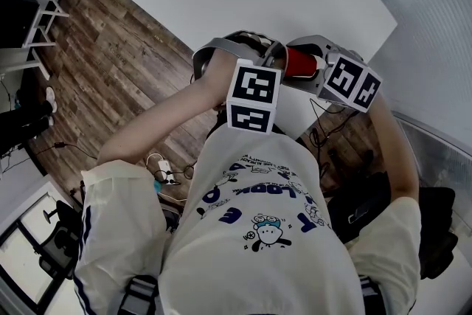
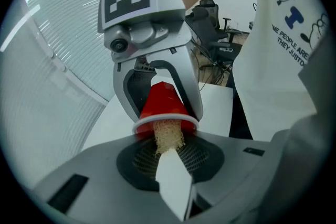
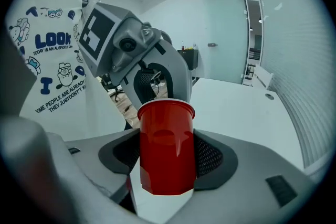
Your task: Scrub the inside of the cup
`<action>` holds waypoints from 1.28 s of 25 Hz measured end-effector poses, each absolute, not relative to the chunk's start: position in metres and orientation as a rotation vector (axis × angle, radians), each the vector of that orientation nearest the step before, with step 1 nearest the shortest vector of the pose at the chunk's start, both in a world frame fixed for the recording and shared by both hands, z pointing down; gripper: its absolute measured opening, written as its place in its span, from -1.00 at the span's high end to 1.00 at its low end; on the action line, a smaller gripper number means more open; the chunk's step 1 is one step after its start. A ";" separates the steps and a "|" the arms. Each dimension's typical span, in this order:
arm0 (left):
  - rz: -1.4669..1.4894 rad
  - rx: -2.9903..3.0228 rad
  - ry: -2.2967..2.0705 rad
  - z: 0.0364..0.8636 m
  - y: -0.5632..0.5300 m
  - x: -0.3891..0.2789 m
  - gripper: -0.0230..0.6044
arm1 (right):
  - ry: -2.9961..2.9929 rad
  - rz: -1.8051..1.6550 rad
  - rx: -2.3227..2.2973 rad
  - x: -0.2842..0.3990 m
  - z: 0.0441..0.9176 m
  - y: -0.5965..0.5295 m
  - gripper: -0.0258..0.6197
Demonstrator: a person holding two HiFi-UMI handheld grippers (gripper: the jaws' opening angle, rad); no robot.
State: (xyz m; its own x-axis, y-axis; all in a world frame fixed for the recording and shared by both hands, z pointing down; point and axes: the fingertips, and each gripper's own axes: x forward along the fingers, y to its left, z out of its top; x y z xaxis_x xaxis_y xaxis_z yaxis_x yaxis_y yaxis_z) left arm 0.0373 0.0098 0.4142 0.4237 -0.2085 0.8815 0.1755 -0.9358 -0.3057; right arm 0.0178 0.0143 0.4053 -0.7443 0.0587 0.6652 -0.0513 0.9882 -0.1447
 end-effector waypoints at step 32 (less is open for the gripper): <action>-1.278 -1.877 0.165 0.391 -0.014 0.051 0.60 | -2.523 0.545 0.103 0.025 0.393 0.000 0.03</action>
State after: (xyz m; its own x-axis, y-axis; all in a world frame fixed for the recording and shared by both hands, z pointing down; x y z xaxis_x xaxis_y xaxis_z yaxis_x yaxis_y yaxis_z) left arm 0.0508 -0.0141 0.3914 0.4716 -0.5258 0.7080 0.3285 -0.6403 -0.6943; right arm 0.0248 -0.0004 0.3931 -0.8451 0.0401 0.5331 -0.1836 0.9148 -0.3598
